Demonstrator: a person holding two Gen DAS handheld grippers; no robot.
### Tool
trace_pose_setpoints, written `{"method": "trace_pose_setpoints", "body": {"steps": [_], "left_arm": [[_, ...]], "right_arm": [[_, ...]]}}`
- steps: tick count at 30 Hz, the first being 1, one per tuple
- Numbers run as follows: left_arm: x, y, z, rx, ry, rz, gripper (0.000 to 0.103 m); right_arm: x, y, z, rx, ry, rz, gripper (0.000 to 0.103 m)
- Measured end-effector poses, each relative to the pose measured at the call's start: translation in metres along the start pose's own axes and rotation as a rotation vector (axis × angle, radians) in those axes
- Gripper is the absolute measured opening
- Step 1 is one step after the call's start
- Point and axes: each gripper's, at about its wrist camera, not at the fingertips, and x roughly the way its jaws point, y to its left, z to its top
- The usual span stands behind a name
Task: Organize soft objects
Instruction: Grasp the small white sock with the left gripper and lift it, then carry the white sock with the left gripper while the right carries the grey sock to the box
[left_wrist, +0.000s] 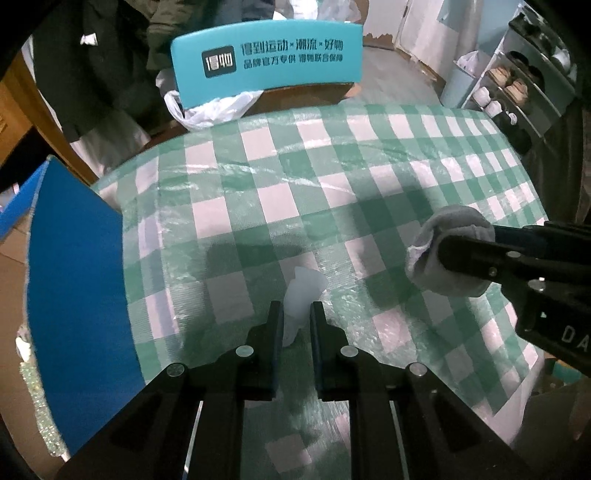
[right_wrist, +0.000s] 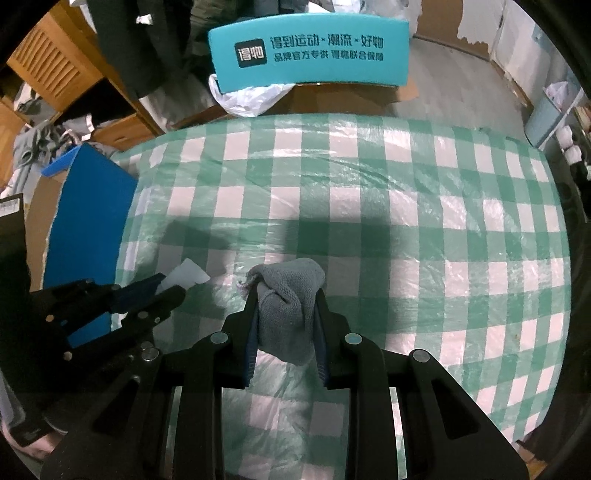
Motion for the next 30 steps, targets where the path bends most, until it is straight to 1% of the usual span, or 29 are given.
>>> {"method": "trace_pose_setpoints", "body": {"steps": [6, 18, 30], "left_arm": [[-0.017, -0.003, -0.002, 0.008, -0.021, 0.024, 0.014], [-0.047, 0.004, -0.012, -0.002, -0.056, 0.064, 0.014], [-0.082, 0.009, -0.024, -0.004, -0.108, 0.081, 0.014]], "right_arm": [[-0.016, 0.007, -0.002, -0.022, -0.027, -0.004, 0.024], [-0.049, 0.026, -0.012, -0.083, -0.074, -0.001, 0.024], [-0.075, 0.046, -0.02, -0.134, -0.121, 0.012, 0.024]]}}
